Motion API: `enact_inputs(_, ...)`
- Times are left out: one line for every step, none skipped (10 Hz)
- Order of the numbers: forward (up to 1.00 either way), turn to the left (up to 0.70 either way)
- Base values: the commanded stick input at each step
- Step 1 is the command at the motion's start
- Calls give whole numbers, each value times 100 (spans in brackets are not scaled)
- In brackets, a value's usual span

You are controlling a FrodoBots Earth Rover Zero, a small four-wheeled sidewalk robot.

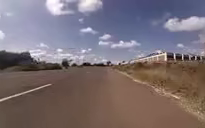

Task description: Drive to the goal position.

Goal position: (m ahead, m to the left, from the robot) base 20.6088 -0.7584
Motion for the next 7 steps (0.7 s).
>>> enact_inputs(100,4)
enact_inputs(100,4)
enact_inputs(100,4)
enact_inputs(100,4)
enact_inputs(100,4)
enact_inputs(100,4)
enact_inputs(100,4)
